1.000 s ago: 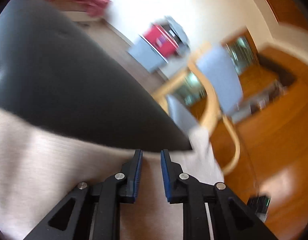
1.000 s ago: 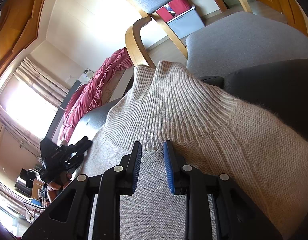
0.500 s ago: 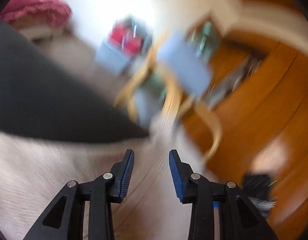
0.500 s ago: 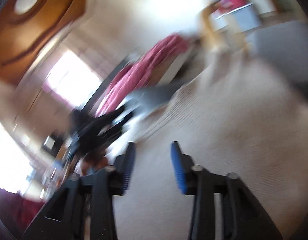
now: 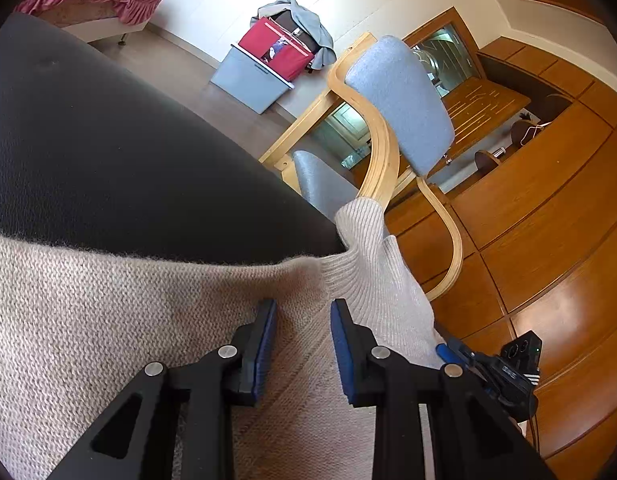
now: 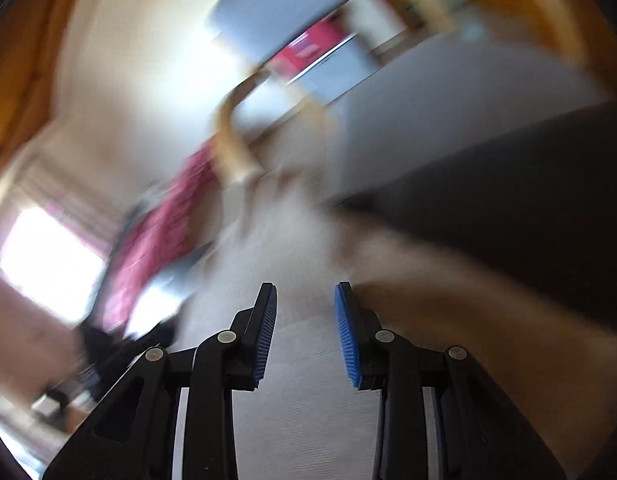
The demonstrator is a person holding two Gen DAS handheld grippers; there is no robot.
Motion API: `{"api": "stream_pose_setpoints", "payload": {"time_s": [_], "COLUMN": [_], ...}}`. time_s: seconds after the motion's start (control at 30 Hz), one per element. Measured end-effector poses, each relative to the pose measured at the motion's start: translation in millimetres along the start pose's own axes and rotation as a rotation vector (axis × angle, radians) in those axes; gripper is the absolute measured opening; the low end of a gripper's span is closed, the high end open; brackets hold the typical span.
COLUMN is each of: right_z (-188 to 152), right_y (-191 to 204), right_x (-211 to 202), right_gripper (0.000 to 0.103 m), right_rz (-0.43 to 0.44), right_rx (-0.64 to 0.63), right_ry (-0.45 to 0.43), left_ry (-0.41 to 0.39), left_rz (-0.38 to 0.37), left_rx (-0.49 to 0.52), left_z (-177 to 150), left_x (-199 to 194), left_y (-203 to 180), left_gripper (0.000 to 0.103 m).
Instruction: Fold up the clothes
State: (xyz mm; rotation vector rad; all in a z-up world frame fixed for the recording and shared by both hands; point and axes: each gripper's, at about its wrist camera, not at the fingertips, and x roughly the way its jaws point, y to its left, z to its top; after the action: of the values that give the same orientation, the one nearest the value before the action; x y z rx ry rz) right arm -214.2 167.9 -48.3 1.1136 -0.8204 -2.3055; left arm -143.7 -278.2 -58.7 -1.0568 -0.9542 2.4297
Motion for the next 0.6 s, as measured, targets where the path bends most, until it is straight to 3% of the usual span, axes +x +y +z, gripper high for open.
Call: {"api": "stream_pose_setpoints", "payload": {"time_s": [0.07,0.17,0.23,0.3,0.37,0.4,0.6], "right_z": [4,5,6,1,-2,-2,3], "right_y": [-12,-15,-10,1,7,9,-26], "right_x": [-13,-26,-24,-7,10,9,-29], "right_gripper": [0.033,0.035,0.036,0.036,0.033,0.032,0.029], "right_rz": [-0.038,-0.001,0.105,0.169,0.088,0.058,-0.071], "right_rx": [0.054,0.073,0.076,0.061,0.017,0.002,0.147], "right_ry": [-0.079,-0.152,-0.142,-0.060,0.020,0.010,-0.191], "left_ry": [0.000,-0.001,-0.002,-0.002,-0.001,-0.001,-0.001], "left_rz": [0.001,-0.001,-0.001,0.002,-0.003,-0.003,-0.005], "left_rx": [0.000,-0.003,-0.004,-0.003,-0.003,-0.003,-0.004], "left_z": [0,0,0,0,0,1,0], "left_x": [2,2,2,2,2,0,4], "left_y": [1,2,2,2,3,4,3], "left_gripper": [0.027,0.027,0.027,0.027,0.027,0.027,0.027]}}
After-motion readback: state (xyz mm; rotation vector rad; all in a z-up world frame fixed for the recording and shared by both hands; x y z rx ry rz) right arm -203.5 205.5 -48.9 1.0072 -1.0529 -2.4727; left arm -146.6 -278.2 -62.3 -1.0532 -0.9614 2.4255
